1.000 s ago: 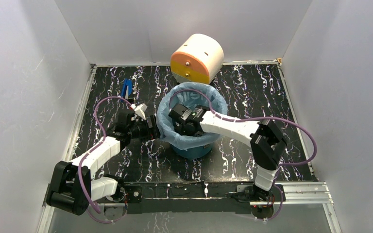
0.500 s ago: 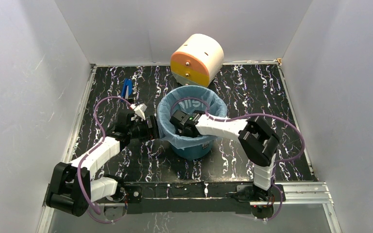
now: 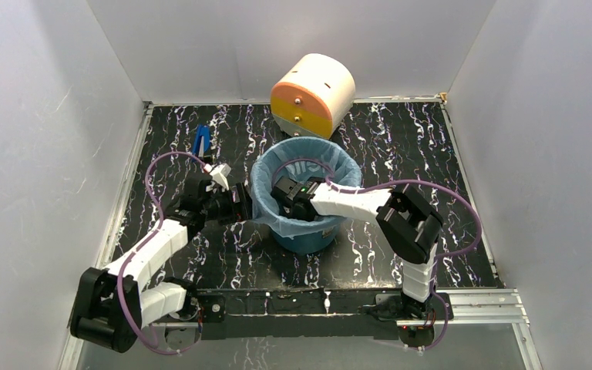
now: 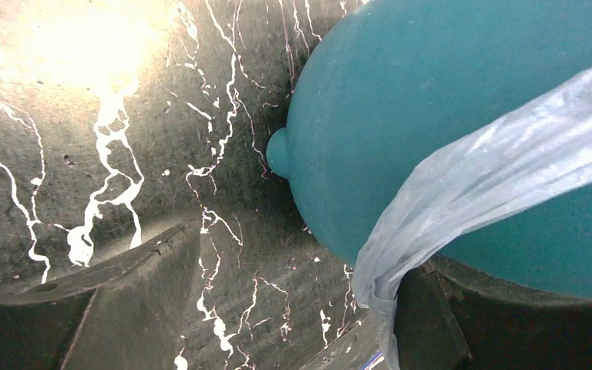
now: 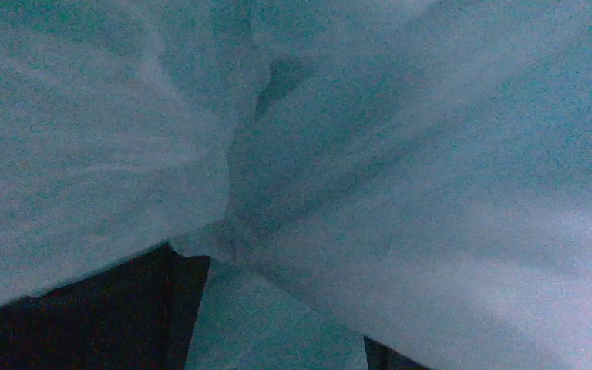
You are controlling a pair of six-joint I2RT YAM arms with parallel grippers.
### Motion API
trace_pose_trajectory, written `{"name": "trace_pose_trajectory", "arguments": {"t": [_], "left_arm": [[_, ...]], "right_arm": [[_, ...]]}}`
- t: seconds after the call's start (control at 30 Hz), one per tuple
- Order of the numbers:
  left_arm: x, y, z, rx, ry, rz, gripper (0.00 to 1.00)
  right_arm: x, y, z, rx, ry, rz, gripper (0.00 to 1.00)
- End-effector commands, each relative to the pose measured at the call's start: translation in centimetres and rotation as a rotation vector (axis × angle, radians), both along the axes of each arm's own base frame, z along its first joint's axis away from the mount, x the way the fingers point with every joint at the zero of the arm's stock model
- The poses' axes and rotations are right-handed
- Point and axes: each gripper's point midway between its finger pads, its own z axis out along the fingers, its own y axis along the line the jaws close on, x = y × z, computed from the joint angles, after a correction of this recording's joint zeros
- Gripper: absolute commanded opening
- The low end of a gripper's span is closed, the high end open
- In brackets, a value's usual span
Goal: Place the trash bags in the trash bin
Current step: Place the trash bag in the trash bin.
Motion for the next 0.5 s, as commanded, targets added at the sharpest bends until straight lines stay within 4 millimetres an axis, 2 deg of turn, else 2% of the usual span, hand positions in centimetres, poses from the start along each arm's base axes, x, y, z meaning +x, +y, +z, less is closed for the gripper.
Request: {"name": "trace_pose_trajectory", "arguments": {"t": [0.0, 0.07, 0.27, 0.47], "left_arm": [[0.9, 0.6, 2.4, 0.031, -0.092, 0.018, 0.79], [0.8, 0.8, 2.5, 0.043, -0.094, 0.026, 0.79], [0.9, 0.8, 2.5, 0.046, -0.091, 0.021, 0.79], [1.0, 1.0, 2.5, 0.053, -0.096, 0.037, 0.79]], "right_arm": [[-2.2, -1.4, -1.0, -0.025, 0.105, -0.001, 0.75], [-2.5, -1.3, -0.8, -0.019, 0.115, 0.002, 0.75], [-1.2, -1.4, 0.4, -0.047, 0.056, -0.011, 0.75], [0.4, 0.3, 3.9, 0.058, -0.037, -0.034, 0.76]]}}
